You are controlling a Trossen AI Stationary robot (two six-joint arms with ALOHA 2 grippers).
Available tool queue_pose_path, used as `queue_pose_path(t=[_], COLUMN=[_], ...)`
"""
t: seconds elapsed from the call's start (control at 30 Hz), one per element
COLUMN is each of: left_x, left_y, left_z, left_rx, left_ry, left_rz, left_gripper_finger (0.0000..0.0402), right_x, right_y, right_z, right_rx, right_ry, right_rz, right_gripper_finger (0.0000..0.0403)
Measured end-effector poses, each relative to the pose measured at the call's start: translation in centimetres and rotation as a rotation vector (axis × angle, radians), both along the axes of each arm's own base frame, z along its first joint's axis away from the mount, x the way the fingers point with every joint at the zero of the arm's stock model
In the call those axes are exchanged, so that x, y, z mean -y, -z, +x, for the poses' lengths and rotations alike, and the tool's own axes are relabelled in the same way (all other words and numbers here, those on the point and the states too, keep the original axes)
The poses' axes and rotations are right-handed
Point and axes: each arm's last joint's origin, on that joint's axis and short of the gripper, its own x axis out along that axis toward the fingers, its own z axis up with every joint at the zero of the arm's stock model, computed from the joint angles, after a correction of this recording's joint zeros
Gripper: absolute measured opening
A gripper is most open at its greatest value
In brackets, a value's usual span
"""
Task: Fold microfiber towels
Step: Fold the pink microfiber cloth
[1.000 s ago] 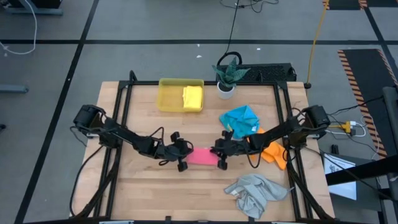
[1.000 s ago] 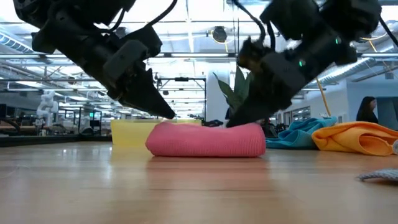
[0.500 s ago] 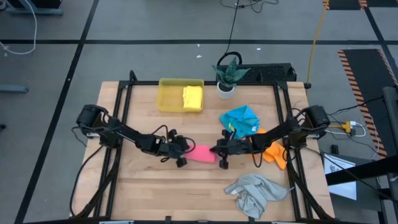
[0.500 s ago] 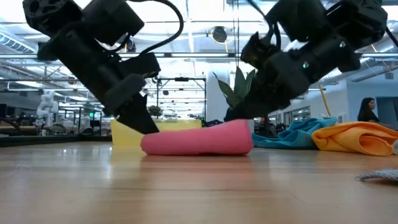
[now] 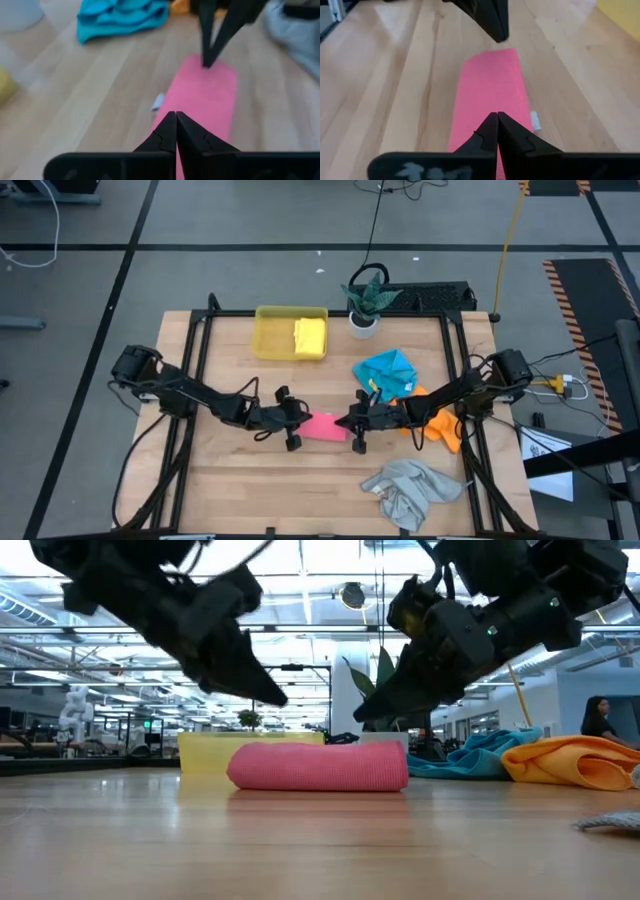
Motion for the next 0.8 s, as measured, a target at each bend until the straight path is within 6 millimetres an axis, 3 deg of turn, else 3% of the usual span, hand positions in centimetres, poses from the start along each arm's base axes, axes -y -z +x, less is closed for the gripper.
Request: queue_pose_path(t=[0.27,0.43,0.6,0.8], left_x=[-1.7,-2.0,-1.7,-1.5], left_y=[3.9,4.5,4.6,2.8], left_z=[0.5,0.1,0.0,-0.8], left_rx=[-0.139,-0.209,-0.216,-0.203], left_ry=[-0.099,-0.133,-0.129,-0.134], left_rz=[-0.039,-0.052,-0.053,-0.036], left_gripper_finger=[0.001,0.0003,0.0012,0.0004], right_x=[0.7,0.8,0.7,0.3], right_y=[2.7,3.7,3.0,1.1], right_z=[0.3,0.1,-0.1,-0.5], right_rx=[-0.087,-0.14,-0.14,-0.107], right_ry=[0.036,0.061,0.047,0.0], right_rz=[0.001,-0.036,-0.128,-0.169], right_gripper_finger=[0.0,0.0,0.0,0.0006])
